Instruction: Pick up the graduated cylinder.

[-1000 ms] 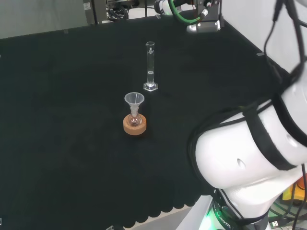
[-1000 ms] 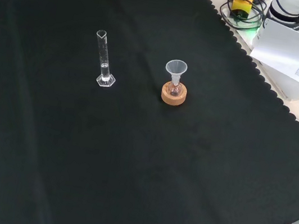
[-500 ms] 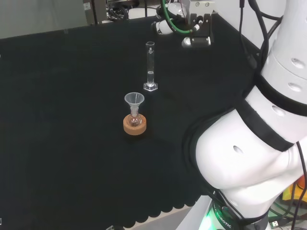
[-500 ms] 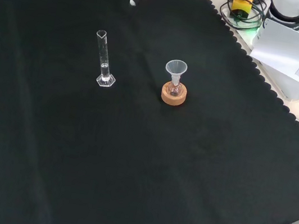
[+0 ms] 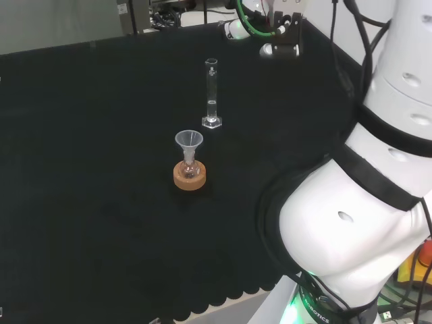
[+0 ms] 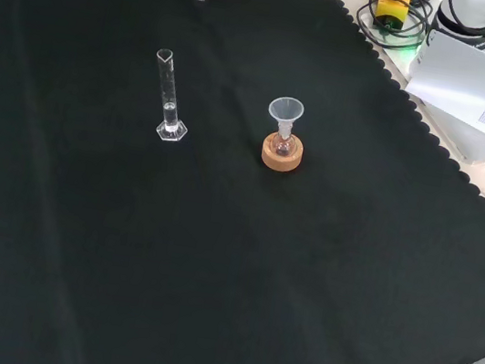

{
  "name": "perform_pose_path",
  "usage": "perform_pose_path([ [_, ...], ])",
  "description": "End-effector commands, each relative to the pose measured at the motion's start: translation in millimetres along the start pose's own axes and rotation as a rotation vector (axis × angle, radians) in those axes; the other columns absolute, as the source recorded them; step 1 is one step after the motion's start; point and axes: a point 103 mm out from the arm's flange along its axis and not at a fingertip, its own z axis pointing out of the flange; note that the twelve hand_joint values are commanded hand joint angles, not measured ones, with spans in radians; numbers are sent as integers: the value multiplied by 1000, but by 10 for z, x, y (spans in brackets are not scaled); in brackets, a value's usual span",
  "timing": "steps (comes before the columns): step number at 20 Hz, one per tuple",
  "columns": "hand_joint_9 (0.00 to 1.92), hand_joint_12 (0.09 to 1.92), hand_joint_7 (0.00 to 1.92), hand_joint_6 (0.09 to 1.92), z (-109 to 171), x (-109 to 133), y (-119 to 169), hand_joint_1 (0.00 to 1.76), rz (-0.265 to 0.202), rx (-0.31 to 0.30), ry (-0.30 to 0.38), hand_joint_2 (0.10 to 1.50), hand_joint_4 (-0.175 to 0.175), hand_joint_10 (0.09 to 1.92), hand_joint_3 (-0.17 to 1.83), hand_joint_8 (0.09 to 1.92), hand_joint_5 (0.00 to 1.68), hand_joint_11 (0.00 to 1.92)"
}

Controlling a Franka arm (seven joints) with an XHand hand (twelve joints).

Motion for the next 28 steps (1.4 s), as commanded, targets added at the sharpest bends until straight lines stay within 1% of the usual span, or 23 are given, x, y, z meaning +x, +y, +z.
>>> perform_pose_path([
  [1, 216, 1392, 37, 87, 649, -200, 466, 490, -42, 13, 135, 1123, -34, 659, 68, 535, 219, 48],
  [2, 228, 1393, 44, 87, 680, -215, 471, 525, -49, 7, 143, 1116, -33, 663, 66, 541, 222, 53],
  [5, 316, 1391, 90, 87, 788, -267, 475, 656, -63, -5, 203, 1085, -23, 675, 62, 578, 241, 118],
  [8, 365, 1387, 128, 87, 890, -323, 490, 721, -81, -11, 261, 1055, -21, 673, 57, 604, 265, 169],
  [10, 381, 1382, 147, 87, 957, -349, 507, 749, -106, -14, 289, 1039, -21, 669, 55, 615, 282, 186],
  [12, 401, 1372, 164, 87, 1017, -368, 524, 771, -130, -27, 302, 1022, -23, 658, 57, 624, 296, 209],
  [13, 428, 1359, 183, 87, 1043, -383, 530, 790, -151, -40, 312, 1012, -25, 650, 62, 630, 302, 256],
  [14, 472, 1342, 216, 87, 1071, -396, 541, 817, -162, -43, 322, 998, -29, 630, 77, 635, 308, 314],
  [15, 519, 1327, 251, 87, 1104, -412, 553, 843, -173, -41, 332, 974, -34, 601, 115, 635, 315, 362],
  [17, 577, 1308, 292, 87, 1167, -446, 574, 874, -197, -31, 361, 881, -41, 558, 298, 633, 334, 412],
  [19, 594, 1308, 303, 87, 1238, -450, 576, 887, -210, -52, 373, 781, -45, 547, 497, 636, 358, 413],
  [20, 597, 1307, 306, 87, 1274, -447, 577, 892, -221, -55, 378, 753, -46, 546, 553, 638, 367, 412],
  [21, 603, 1307, 312, 87, 1318, -435, 580, 900, -230, -51, 371, 737, -48, 548, 584, 642, 380, 414],
  [22, 610, 1308, 318, 87, 1357, -435, 584, 907, -234, -50, 384, 729, -50, 551, 601, 645, 393, 417],
  [24, 618, 1308, 326, 87, 1430, -447, 592, 915, -245, -51, 424, 721, -51, 554, 617, 648, 410, 420],
  [26, 622, 1306, 330, 87, 1489, -461, 605, 918, -267, -54, 467, 717, -51, 554, 624, 650, 422, 416],
  [28, 625, 1312, 335, 87, 1537, -461, 605, 920, -300, -91, 500, 699, -50, 550, 649, 649, 439, 403],
])
